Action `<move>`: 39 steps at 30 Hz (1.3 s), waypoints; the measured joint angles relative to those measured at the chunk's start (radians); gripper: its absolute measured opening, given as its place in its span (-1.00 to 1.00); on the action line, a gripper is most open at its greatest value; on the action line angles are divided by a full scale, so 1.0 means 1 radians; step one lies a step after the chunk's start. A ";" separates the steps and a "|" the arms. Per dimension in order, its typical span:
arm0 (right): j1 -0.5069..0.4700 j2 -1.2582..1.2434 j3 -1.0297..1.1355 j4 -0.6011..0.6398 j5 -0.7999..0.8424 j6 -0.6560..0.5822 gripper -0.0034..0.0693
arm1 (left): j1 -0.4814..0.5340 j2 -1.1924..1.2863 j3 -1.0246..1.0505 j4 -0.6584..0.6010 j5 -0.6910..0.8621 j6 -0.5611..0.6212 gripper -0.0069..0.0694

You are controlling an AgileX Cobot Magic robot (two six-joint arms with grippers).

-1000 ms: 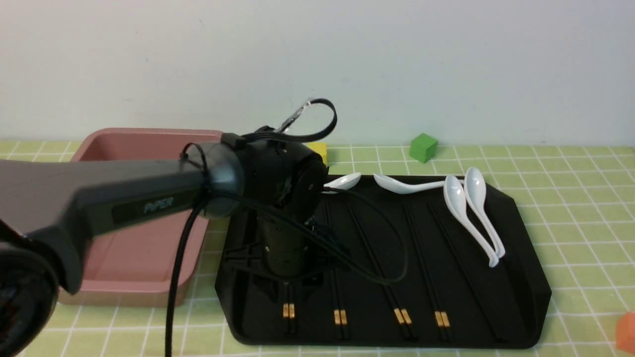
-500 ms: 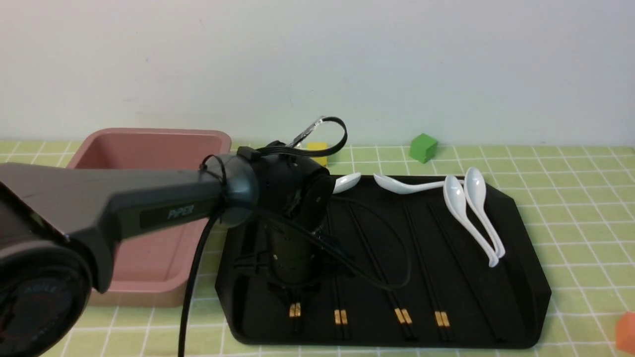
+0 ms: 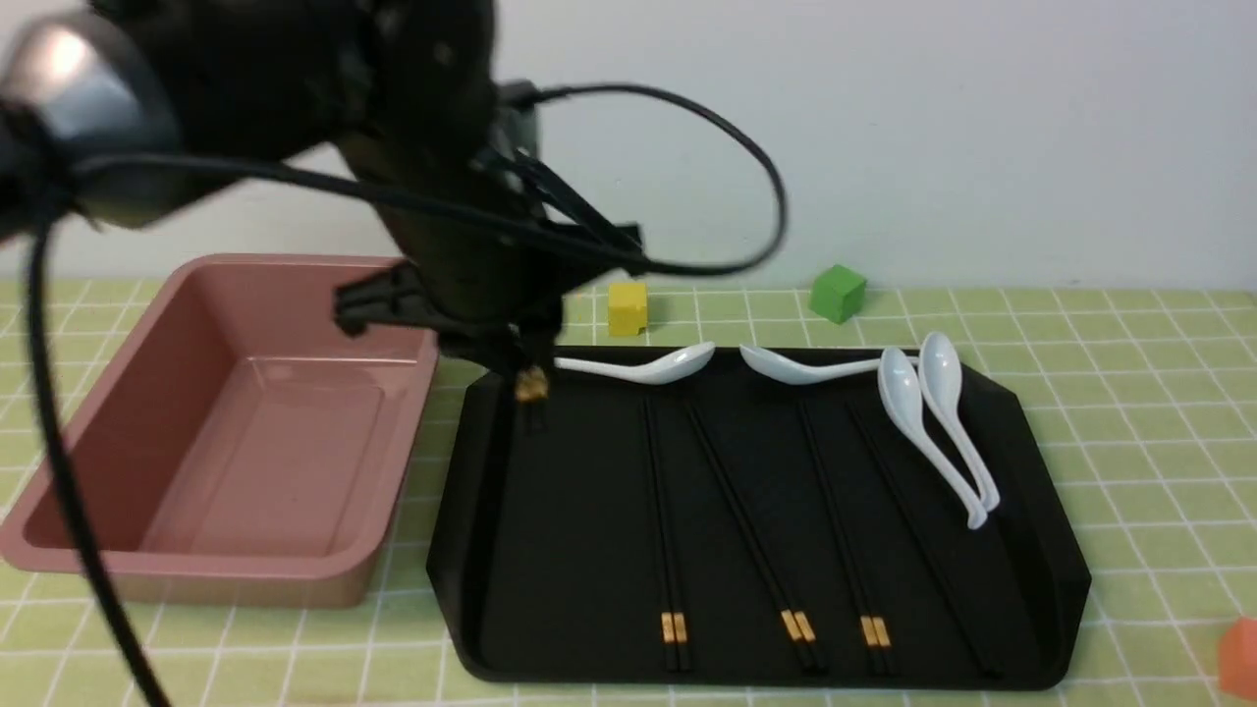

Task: On green tablecloth take chopsticks from black tray and put them in box.
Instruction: 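Place the chopsticks into the pink bin with the left gripper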

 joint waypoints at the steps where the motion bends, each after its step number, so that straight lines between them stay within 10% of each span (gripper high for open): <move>1: 0.000 0.000 0.000 0.000 0.000 0.000 -0.25 | 0.041 -0.012 0.006 0.005 0.026 0.012 -0.50; 10: 0.000 0.000 0.000 0.000 0.000 0.000 -0.25 | 0.266 0.034 0.203 0.035 -0.103 0.123 -0.50; 30: 0.000 0.000 0.000 0.000 0.000 0.000 -0.25 | 0.304 0.240 0.233 0.062 -0.271 0.146 -0.22; 39: 0.000 0.000 0.000 0.000 0.001 0.000 -0.25 | 0.304 -0.044 0.239 0.022 -0.169 0.288 -0.83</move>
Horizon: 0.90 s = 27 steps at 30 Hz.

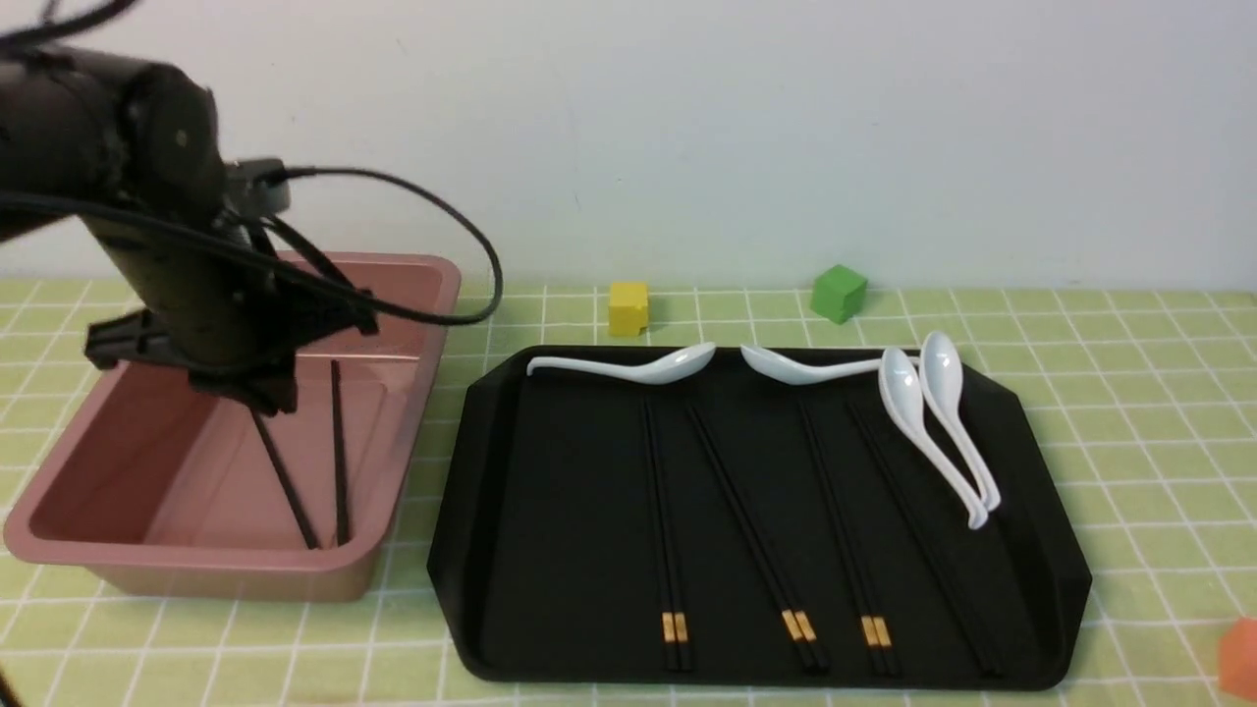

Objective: On green tablecloth take chopsticks from black tray and put them in box.

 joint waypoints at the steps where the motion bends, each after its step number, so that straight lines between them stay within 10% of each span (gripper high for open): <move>1: 0.000 0.000 0.000 0.000 0.000 0.000 -0.25 | 0.000 -0.017 0.004 -0.003 0.006 0.005 -0.85; 18: 0.000 0.000 -0.001 0.000 0.002 0.000 -0.25 | 0.000 -0.812 0.868 -0.476 -0.408 0.289 -0.85; 27: 0.000 0.000 -0.001 0.000 0.004 0.000 -0.25 | 0.000 -1.011 0.997 -0.636 -0.618 0.342 -0.85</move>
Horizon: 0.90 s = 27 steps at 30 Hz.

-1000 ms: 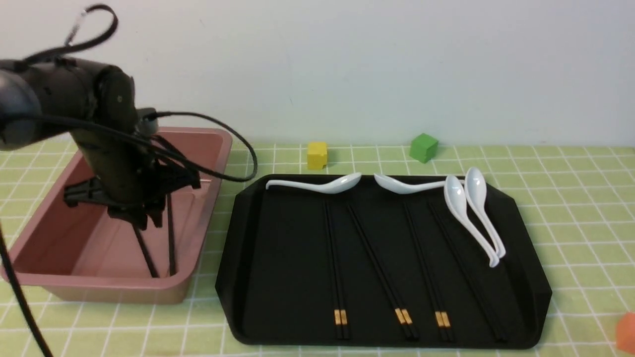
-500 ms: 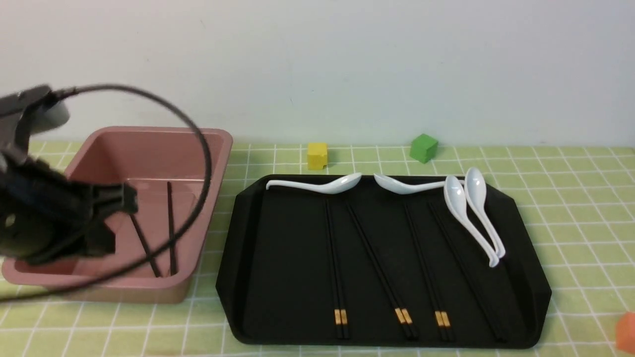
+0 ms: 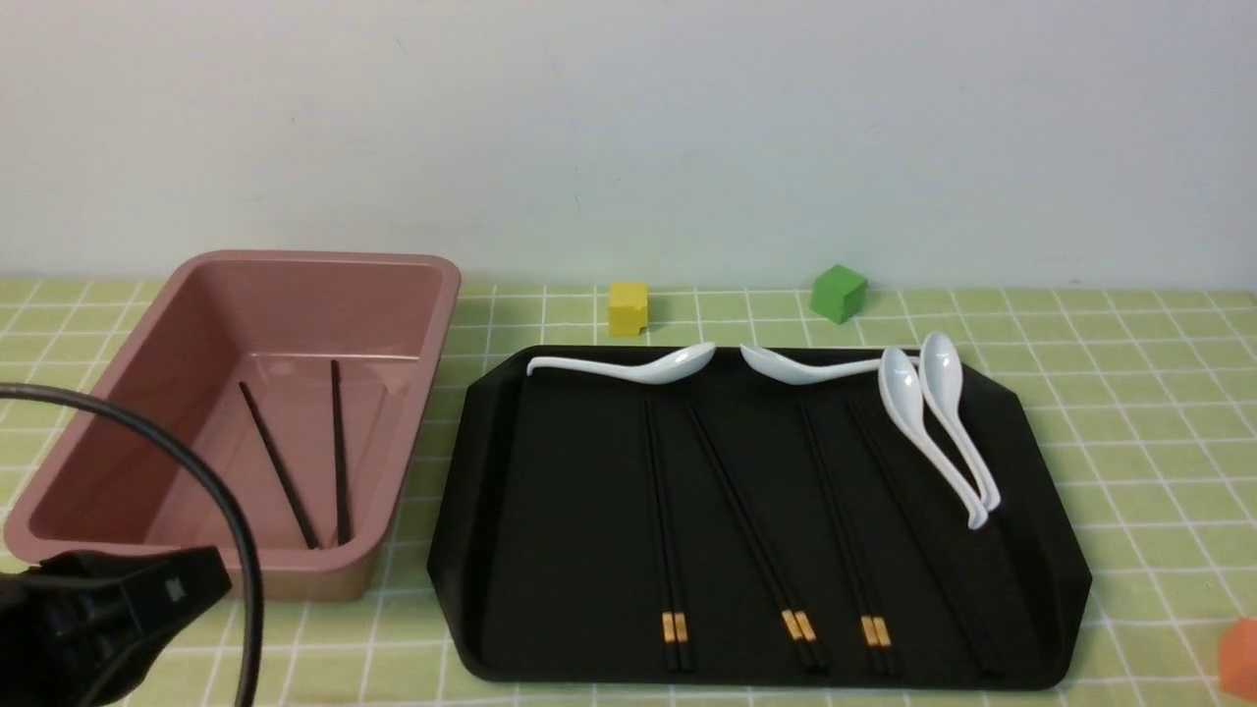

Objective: On green tablecloth take chopsticks from black tray and put them in box.

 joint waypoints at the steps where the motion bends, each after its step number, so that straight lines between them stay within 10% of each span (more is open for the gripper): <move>1: 0.000 0.000 0.000 0.000 0.000 0.000 -0.25 | 0.000 -0.002 0.000 -0.002 -0.002 0.000 -0.85; 16: 0.000 0.000 0.000 0.000 0.001 0.000 -0.25 | 0.000 -0.006 0.003 0.035 -0.011 0.045 -0.85; 27: 0.000 0.000 0.000 0.000 0.001 0.000 -0.25 | 0.000 -0.283 0.205 0.361 -0.098 -0.023 -0.85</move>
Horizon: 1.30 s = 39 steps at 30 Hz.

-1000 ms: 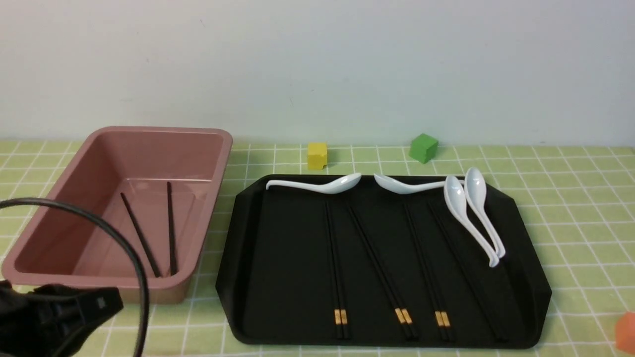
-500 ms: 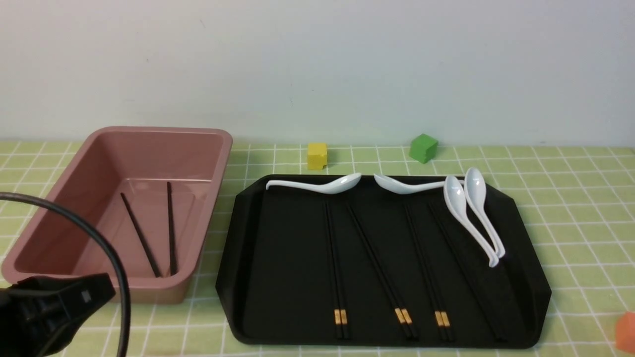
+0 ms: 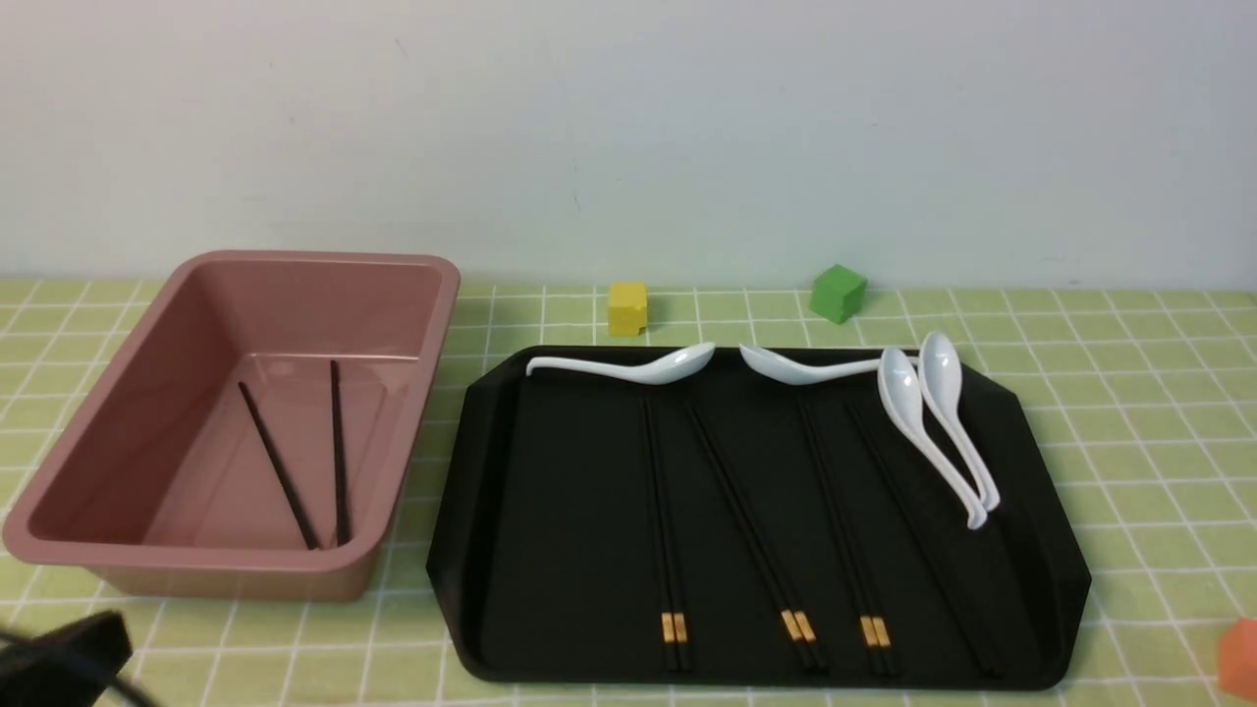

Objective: On green tablecloth take chopsticks from black tray and put them in box.

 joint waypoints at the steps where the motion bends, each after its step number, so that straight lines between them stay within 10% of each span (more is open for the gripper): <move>1: 0.000 0.000 0.000 0.000 0.000 0.000 -0.25 | 0.000 -0.054 0.037 0.055 -0.004 -0.043 -0.85; 7: 0.000 0.000 0.000 0.000 0.000 0.000 -0.25 | 0.000 -0.290 0.207 0.219 -0.003 -0.171 -0.85; 39: 0.000 0.000 0.000 0.000 0.000 0.000 -0.25 | 0.000 -0.385 0.230 0.243 0.127 -0.181 -0.78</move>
